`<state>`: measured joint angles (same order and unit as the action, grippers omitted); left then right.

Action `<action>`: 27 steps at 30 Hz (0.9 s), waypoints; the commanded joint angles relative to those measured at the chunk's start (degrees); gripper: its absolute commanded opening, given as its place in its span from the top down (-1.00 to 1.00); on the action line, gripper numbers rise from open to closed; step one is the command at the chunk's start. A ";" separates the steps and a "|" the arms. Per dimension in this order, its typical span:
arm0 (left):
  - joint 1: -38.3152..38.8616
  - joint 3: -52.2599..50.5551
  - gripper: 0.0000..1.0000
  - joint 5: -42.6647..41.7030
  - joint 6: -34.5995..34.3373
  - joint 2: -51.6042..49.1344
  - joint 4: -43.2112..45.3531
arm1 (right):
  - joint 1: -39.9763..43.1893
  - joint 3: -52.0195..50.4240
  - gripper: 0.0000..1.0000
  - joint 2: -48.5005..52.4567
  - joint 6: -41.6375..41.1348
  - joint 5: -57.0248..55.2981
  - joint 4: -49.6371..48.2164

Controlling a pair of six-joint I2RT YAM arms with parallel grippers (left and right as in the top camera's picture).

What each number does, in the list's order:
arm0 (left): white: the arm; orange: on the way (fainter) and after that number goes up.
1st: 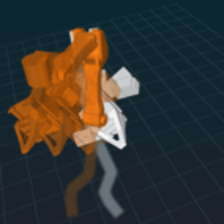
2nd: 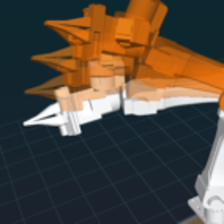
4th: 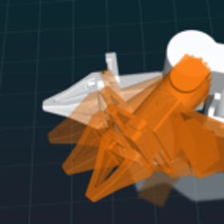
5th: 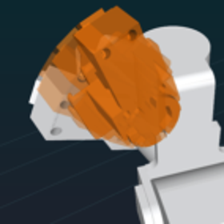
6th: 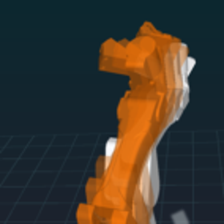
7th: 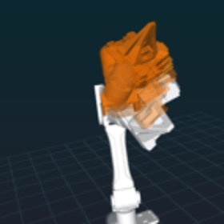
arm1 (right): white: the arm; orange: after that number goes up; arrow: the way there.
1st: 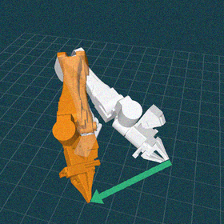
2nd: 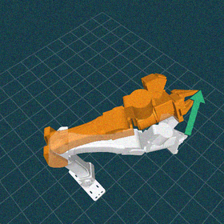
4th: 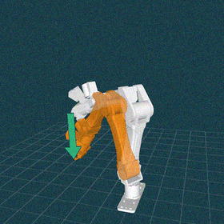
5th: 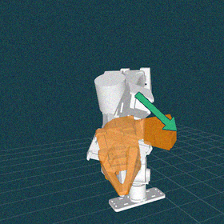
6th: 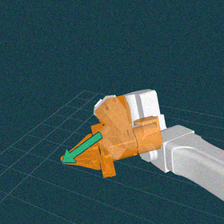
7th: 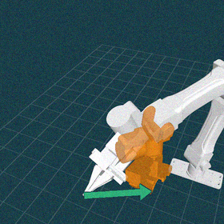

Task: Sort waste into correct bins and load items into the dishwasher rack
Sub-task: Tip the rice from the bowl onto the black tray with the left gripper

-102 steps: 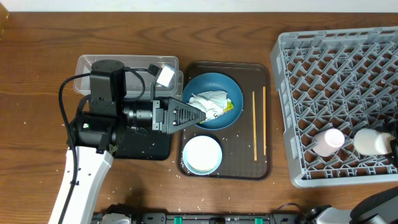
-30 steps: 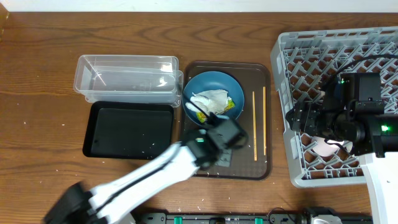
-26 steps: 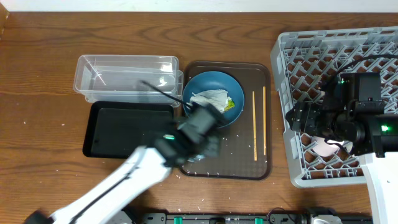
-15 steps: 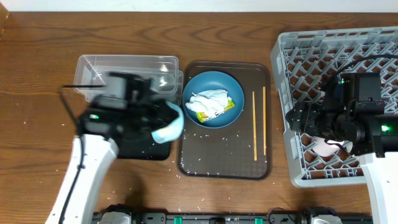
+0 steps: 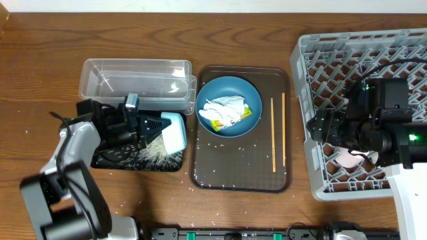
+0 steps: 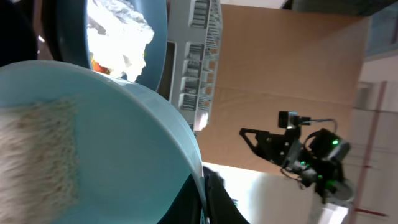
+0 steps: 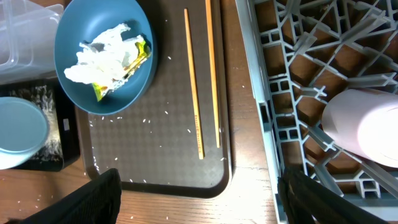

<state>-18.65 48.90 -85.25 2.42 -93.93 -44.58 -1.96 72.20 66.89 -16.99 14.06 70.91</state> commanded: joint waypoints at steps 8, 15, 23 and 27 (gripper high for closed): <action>-0.31 -0.04 0.87 -4.90 3.58 -2.29 -0.13 | -0.79 -0.37 -0.59 -0.07 -0.59 -0.37 0.22; -0.96 -0.04 0.88 -4.85 4.96 -1.36 -1.66 | -0.79 -0.37 -0.60 -0.07 -0.59 -0.37 0.26; -5.60 1.60 0.88 -4.90 -3.91 -1.20 -1.16 | -0.79 -0.37 -0.60 -0.09 -0.59 -0.35 0.31; -7.02 1.55 0.88 1.29 4.24 0.28 -1.68 | -0.79 -0.37 -0.61 -0.09 -0.57 -0.39 0.85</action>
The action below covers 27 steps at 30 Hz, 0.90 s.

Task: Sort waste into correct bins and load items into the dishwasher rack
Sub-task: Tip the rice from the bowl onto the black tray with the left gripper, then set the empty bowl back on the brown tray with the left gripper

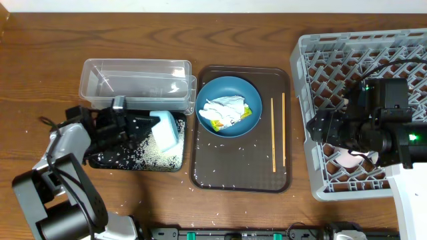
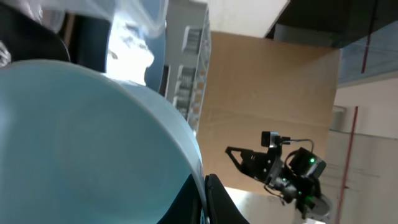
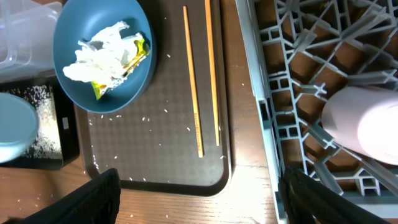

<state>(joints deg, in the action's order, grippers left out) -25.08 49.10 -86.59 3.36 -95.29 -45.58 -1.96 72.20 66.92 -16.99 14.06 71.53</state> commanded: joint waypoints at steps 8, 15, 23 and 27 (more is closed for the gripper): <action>-0.17 1.14 0.87 9.22 0.63 1.22 -1.77 | -0.79 -0.37 -0.61 -0.11 -0.59 -0.37 0.07; 1.60 1.88 0.88 7.32 5.51 4.83 -6.73 | -0.79 -0.37 -0.64 -0.11 -0.55 -0.39 0.13; 16.17 4.50 0.88 25.03 -1.01 22.53 -7.61 | -0.79 -0.37 -0.65 -0.11 -0.57 -0.35 -0.17; 31.54 5.29 0.88 44.81 -9.62 32.28 -3.74 | -0.79 -0.37 -0.67 -0.09 -0.57 -0.37 -0.31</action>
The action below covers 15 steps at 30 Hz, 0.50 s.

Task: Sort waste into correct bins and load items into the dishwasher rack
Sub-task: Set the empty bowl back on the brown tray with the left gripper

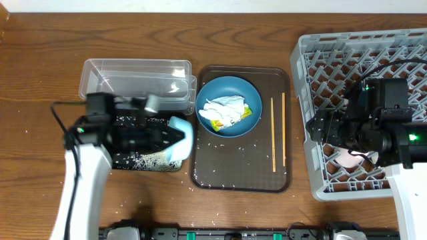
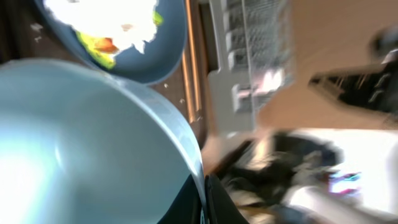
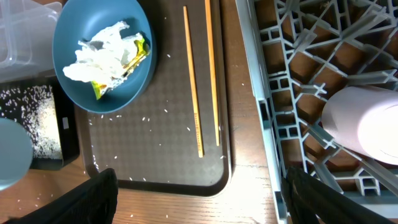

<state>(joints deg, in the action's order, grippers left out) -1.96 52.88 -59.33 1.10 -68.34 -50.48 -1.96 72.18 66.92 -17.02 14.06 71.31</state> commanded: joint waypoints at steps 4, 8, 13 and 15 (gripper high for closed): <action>27.28 1.40 0.87 38.47 -14.56 8.61 3.08 | -0.79 -0.35 -0.67 -0.09 -0.57 -0.35 -0.15; 42.58 0.46 0.88 53.31 -21.09 4.85 7.69 | -0.79 -0.35 -0.67 -0.09 -0.57 -0.37 -0.15; 54.90 0.44 0.82 62.66 -27.06 -5.88 15.98 | -0.79 -0.35 -0.68 -0.09 -0.57 -0.37 -0.15; 56.83 0.44 0.80 63.12 -28.09 -10.29 18.40 | -0.79 -0.35 -0.67 -0.09 -0.57 -0.37 -0.15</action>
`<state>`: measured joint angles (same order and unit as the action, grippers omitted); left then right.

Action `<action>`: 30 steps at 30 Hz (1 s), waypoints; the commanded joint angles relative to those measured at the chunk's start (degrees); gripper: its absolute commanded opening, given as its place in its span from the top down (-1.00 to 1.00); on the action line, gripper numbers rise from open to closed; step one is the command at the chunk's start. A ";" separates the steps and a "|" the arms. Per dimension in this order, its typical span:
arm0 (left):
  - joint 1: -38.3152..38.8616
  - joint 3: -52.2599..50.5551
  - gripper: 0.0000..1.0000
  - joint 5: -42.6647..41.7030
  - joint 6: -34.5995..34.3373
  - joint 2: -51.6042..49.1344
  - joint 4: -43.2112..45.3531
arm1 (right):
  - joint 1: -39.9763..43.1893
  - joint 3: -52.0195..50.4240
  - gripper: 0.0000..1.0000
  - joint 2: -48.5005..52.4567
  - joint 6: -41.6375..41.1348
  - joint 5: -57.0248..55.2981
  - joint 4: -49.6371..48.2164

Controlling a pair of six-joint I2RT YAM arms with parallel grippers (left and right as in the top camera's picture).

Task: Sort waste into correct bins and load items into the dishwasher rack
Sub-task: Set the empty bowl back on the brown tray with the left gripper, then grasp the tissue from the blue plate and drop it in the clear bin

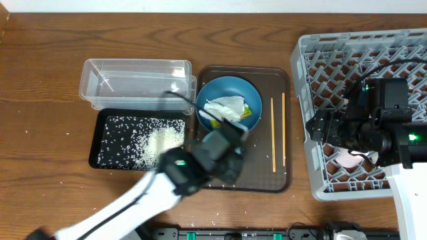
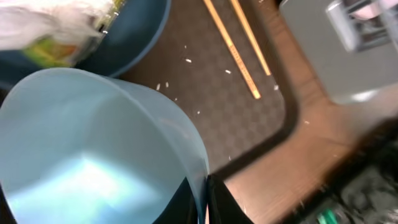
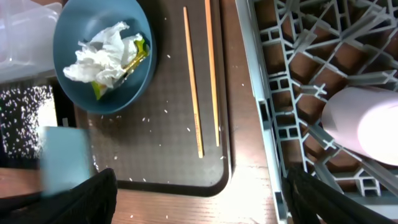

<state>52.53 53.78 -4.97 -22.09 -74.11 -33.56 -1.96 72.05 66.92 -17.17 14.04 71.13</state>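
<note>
A light blue cup (image 2: 93, 143) is empty and pinched at its rim by my left gripper (image 2: 204, 196), which is shut on it. In the overhead view the cup (image 1: 209, 137) hangs over the brown tray (image 1: 267, 180), just in front of the blue plate (image 1: 250, 90). The plate carries crumpled tissue (image 3: 102, 53) and a yellow wrapper. Two chopsticks (image 1: 273, 133) lie on the tray's right side. My right gripper (image 3: 200, 186) stands open over the gap between tray and grey dishwasher rack (image 1: 313, 73). A pink cup (image 3: 367, 127) sits in the rack.
A black tray (image 1: 107, 120) covered with spilled rice lies left of the brown tray. Behind it stands a clear plastic bin (image 1: 133, 67). Loose rice grains dot the brown tray and the wooden table (image 1: 40, 67).
My left gripper has moved right with the light blue cup, from the black tray's right edge to over the brown tray in front of the blue plate. The right arm has not moved.
The left gripper held the cup tipped over the black tray with rice in it and a heap below. Then the cup was empty and rice lay spread on that tray. The cup then stood at the tray's right edge, and now over the brown tray.
</note>
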 commanded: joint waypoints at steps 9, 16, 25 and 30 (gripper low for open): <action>3.21 1.09 0.14 8.85 -7.19 -10.97 2.91 | -0.79 -0.22 -0.69 -0.09 -0.37 -0.59 -0.20; 2.16 8.52 -0.36 11.19 -1.18 -7.56 -0.26 | -0.79 -0.22 -0.70 -0.09 -0.37 -0.57 -0.20; -9.25 9.14 -0.41 14.56 13.94 -14.97 11.82 | -0.79 -0.24 -0.70 -0.09 -0.39 -0.57 -0.17; -12.31 9.14 -0.42 9.01 17.59 -22.58 16.28 | -0.81 -0.48 -0.71 -0.09 -0.39 -0.55 -0.24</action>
<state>40.91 62.57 7.14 -9.13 -93.27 -18.06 -1.96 71.96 66.92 -17.21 13.85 70.94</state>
